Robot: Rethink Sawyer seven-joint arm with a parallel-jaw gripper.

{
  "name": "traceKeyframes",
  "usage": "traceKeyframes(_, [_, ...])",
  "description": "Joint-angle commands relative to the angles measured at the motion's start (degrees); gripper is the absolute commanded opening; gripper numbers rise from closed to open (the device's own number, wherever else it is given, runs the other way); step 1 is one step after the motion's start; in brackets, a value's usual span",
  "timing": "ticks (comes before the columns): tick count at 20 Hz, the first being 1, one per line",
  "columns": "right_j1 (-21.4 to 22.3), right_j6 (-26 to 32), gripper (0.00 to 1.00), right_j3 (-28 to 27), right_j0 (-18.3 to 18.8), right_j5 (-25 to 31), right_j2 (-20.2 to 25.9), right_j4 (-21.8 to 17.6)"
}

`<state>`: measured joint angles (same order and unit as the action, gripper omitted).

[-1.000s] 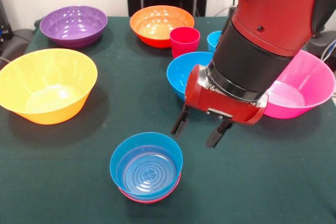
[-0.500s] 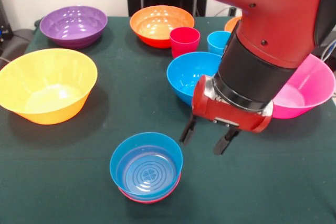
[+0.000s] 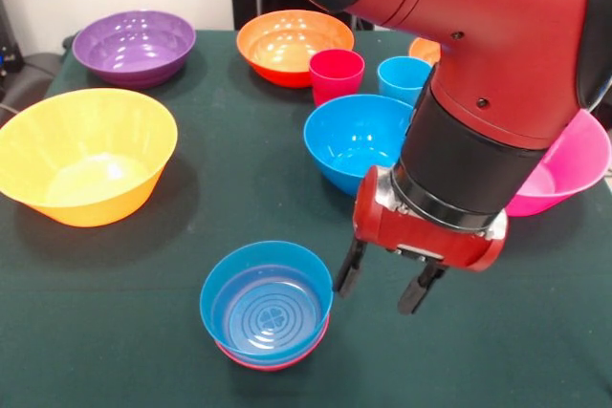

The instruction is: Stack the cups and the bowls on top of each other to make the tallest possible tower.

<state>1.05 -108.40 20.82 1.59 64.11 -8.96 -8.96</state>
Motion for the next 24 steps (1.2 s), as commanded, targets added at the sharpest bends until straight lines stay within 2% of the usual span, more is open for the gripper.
traceKeyframes(1, [-3.24,17.58,1.00,-5.85,0.89,10.62,6.37,0.47])
traceKeyframes(4, [-3.59,18.99,1.00,-6.89,1.22,10.87,5.84,0.55])
traceKeyframes(17, [-9.51,27.04,1.00,-13.05,4.35,5.82,6.16,1.71])
traceKeyframes(24, [-10.21,29.93,1.00,-11.94,5.54,2.19,5.05,2.92])
